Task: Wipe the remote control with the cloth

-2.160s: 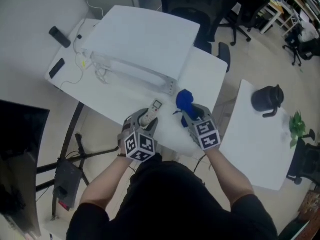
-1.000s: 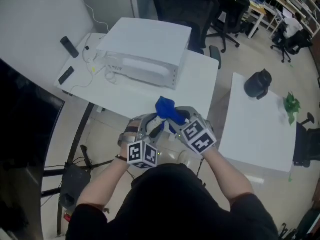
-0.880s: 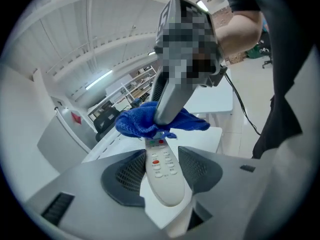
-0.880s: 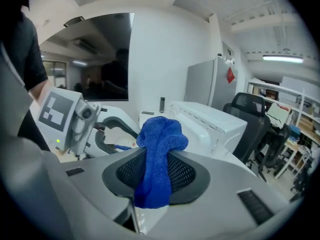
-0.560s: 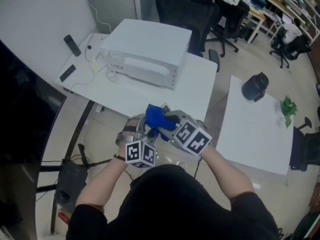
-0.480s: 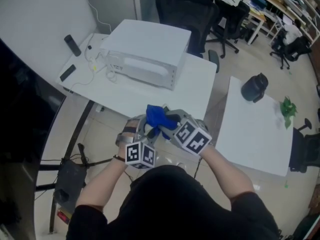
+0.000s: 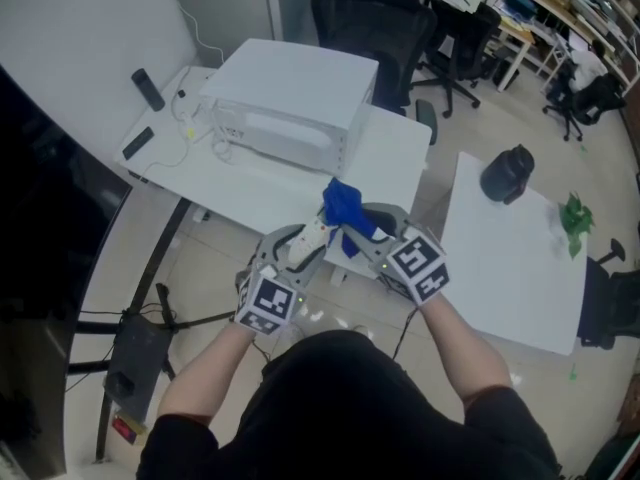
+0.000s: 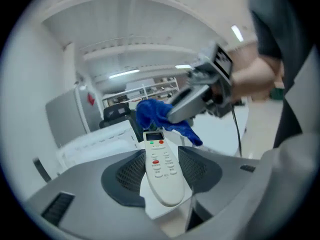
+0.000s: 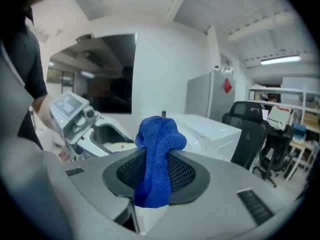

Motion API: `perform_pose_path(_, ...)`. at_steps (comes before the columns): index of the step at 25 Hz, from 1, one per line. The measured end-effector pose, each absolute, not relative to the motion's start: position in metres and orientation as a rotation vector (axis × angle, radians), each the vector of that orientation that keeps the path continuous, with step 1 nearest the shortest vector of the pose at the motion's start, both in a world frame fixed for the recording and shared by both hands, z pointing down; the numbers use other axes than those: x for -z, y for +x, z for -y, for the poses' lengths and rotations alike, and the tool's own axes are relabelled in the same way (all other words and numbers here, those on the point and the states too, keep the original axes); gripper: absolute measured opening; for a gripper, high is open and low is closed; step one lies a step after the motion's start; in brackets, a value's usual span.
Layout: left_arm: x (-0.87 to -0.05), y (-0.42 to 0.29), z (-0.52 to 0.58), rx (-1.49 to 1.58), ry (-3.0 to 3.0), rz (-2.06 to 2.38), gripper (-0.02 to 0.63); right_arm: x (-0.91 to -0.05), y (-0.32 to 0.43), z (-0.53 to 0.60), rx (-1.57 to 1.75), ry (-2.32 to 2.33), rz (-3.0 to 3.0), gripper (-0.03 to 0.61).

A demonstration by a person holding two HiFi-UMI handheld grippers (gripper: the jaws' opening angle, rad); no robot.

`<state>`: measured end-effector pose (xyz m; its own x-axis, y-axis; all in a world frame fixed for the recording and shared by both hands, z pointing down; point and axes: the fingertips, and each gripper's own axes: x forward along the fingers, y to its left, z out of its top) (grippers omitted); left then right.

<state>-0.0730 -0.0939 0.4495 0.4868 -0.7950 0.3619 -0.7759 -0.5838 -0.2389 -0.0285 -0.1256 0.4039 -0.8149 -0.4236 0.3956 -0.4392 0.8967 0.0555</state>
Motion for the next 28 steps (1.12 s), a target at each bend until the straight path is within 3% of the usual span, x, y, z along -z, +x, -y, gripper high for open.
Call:
perform_pose_path(2,-0.429,-0.082,0.103,0.194,-3.016,-1.571,0.213,-0.382,-0.017,0.126,-0.228,0.708,2.849,0.129)
perform_pose_path(6,-0.405,-0.118,0.123,-1.126,-3.337,-1.627,0.213,-0.386,-0.018,0.108,-0.634,0.599,3.038,0.129)
perform_pose_path(9,-0.391,-0.122,0.124,-1.722,-3.351,-1.374,0.213,-0.400,-0.038,0.082,-0.722,0.440,3.037,0.129)
perform_pose_path(12,-0.387,-0.111,0.117,-1.854,-3.392,-1.184,0.213,-0.406,-0.056,0.064,-0.725,0.338,3.037,0.129)
perform_pose_path(21,-0.389,-0.085,0.094,-1.679,-3.588,-0.982,0.212,-0.389,-0.040,0.102,-0.661,0.478,3.064,0.129)
perform_pose_path(28,-0.381,-0.094,0.099,-1.744,-3.525,-0.991,0.212,-0.363,-0.030,0.110,-0.607,0.499,3.111,0.129)
